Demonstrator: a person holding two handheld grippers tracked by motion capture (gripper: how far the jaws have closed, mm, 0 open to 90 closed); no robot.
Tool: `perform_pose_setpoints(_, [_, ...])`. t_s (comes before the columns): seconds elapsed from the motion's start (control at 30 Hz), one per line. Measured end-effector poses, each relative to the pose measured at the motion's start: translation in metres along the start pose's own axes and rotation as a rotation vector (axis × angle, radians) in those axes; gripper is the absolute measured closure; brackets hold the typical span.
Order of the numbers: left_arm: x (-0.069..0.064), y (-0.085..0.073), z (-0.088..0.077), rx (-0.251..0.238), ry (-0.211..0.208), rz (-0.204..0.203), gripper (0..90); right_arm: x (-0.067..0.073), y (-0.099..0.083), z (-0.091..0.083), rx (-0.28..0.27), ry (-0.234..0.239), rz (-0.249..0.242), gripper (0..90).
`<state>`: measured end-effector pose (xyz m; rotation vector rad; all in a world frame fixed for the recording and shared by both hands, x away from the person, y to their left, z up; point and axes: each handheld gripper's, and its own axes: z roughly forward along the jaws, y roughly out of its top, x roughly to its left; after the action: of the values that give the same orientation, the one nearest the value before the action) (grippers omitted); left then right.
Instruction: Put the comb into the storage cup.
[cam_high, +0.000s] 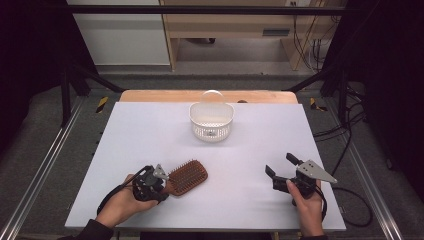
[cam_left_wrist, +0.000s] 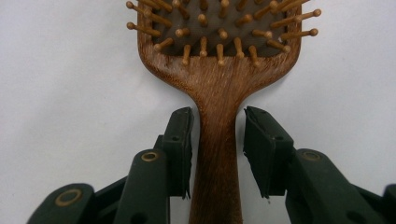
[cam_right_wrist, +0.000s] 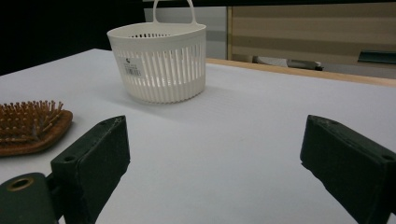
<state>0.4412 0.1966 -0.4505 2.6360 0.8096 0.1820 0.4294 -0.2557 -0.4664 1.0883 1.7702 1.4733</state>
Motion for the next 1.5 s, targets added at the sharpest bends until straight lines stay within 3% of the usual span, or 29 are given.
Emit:
perform_pose_setpoints(0.23, [0.001,0.004,0.001,0.023,-0.018,0.015,69.4,0.000,0.000,0.000,0.003,0.001,0.001,8.4])
perform_pose_setpoints(0.37, [0.004,0.006,0.002,0.039,-0.031,0.004,71.8,0.001,0.000,0.001,0.004,0.003,0.000,8.4])
perform_pose_setpoints(0.63, [0.003,0.001,0.001,-0.004,-0.019,0.011,72.4,0.001,0.000,0.001,0.004,0.008,0.004,8.5])
perform_pose_setpoints(0.73, [0.001,-0.001,-0.001,-0.035,-0.001,0.023,72.4,0.000,0.000,0.000,-0.001,0.006,0.007,8.5])
perform_pose_setpoints(0.8, [-0.001,-0.001,-0.002,-0.067,0.034,0.034,72.4,0.000,0.000,0.000,-0.003,0.007,0.010,8.5])
perform_pose_setpoints(0.87, [-0.002,0.000,-0.004,-0.114,0.038,0.024,72.4,0.000,0.000,0.000,-0.004,0.007,0.008,8.4])
perform_pose_setpoints(0.97, [-0.005,0.003,-0.006,-0.164,0.076,0.024,72.4,0.000,0.000,0.000,-0.006,0.009,0.011,8.1])
perform_pose_setpoints(1.0, [-0.005,0.003,-0.006,-0.164,0.076,0.024,72.4,0.000,0.000,0.000,-0.006,0.009,0.011,8.1])
perform_pose_setpoints(1.1, [-0.010,0.005,-0.005,-0.242,0.111,0.015,72.4,0.001,0.001,-0.001,-0.011,0.015,0.018,7.8])
perform_pose_setpoints(1.33, [-0.015,0.006,-0.001,-0.334,0.157,0.005,72.4,0.003,0.001,0.000,-0.019,0.033,0.033,7.1])
perform_pose_setpoints(1.4, [-0.018,0.007,0.000,-0.400,0.204,0.015,72.4,0.005,0.001,0.000,-0.029,0.044,0.047,6.9])
perform_pose_setpoints(1.47, [-0.017,0.007,0.000,-0.454,0.205,-0.001,72.4,0.008,0.002,0.001,-0.036,0.056,0.058,7.0])
perform_pose_setpoints(1.5, [-0.017,0.007,0.000,-0.454,0.205,-0.001,72.4,0.010,0.003,0.002,-0.041,0.059,0.062,7.1])
